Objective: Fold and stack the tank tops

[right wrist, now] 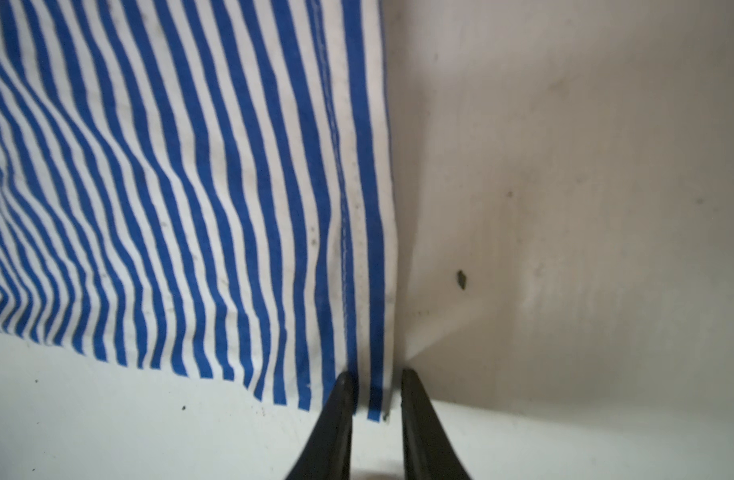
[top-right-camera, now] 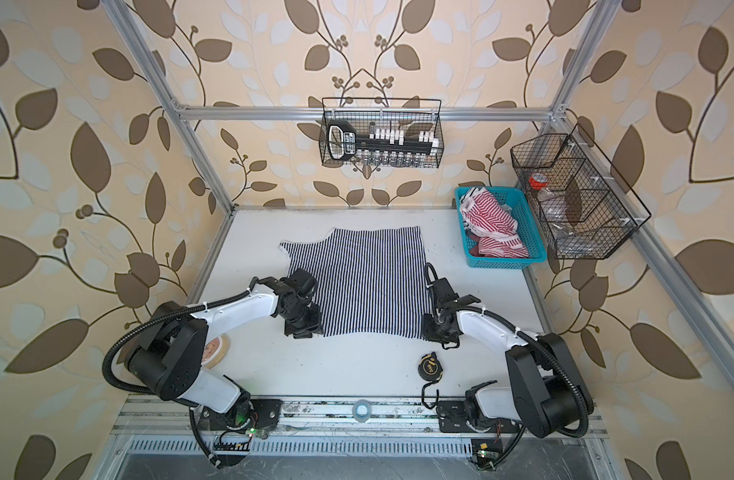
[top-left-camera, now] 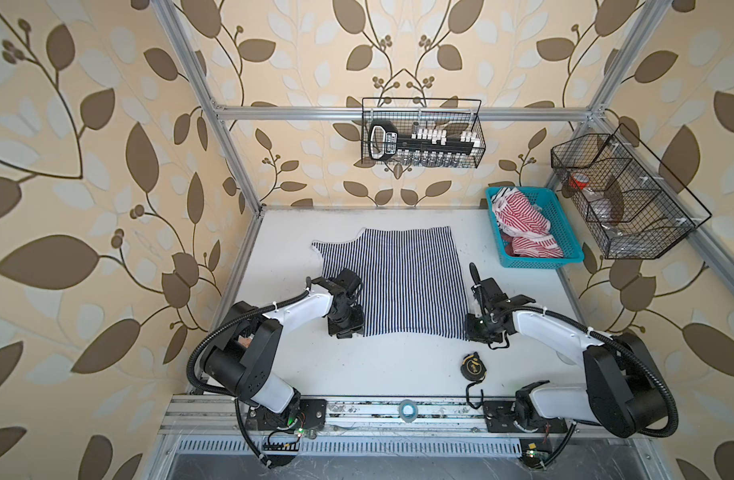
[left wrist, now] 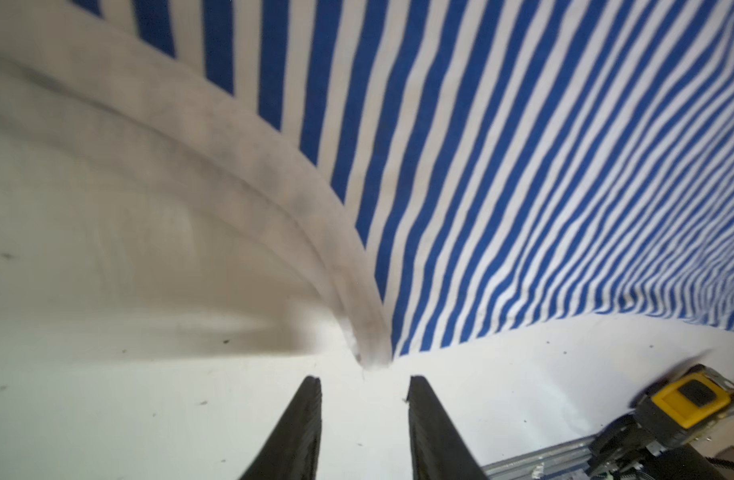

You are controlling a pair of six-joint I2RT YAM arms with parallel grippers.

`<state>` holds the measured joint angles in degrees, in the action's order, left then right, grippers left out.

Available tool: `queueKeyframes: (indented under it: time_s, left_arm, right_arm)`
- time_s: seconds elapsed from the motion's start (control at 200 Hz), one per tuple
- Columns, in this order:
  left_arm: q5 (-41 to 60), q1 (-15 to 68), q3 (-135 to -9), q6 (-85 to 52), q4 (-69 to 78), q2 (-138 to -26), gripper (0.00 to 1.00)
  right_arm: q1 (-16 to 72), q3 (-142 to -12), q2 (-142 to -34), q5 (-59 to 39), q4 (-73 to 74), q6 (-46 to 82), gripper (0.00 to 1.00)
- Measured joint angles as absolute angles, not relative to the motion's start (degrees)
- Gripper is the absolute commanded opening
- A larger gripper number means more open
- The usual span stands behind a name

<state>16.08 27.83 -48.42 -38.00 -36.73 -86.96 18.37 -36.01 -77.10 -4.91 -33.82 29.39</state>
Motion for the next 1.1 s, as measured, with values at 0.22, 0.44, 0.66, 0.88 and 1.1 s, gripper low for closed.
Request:
queueKeyframes:
  time_s: [0.22, 0.44, 0.66, 0.88, 1.1]
  left_arm:
    - [17.0, 28.0, -47.5, -39.0, -34.1, -88.2, 0.37]
    - [18.2, 28.9, -47.0, -39.9, -31.9, -89.9, 0.35]
    - [19.0, 28.9, -47.0, -40.7, -31.2, -90.5, 0.28]
    - [19.1, 29.4, -47.2, -41.1, -30.9, -91.1, 0.13]
    - [19.2, 29.7, -47.5, -40.8, -30.8, -91.6, 0.0]
  right_arm:
    - [18.5, -35.9, -77.0, -5.0, -33.8, 29.5, 0.26]
    - [19.0, -35.8, -76.6, -4.9, -33.9, 29.4, 0.3]
    - [19.2, -35.7, -76.6, -4.9, -34.1, 29.3, 0.25]
    - [19.8, -35.7, -76.7, -4.7, -34.0, 29.3, 0.21]
    - [20.1, -35.6, -77.0, -4.6, -33.5, 29.9, 0.07]
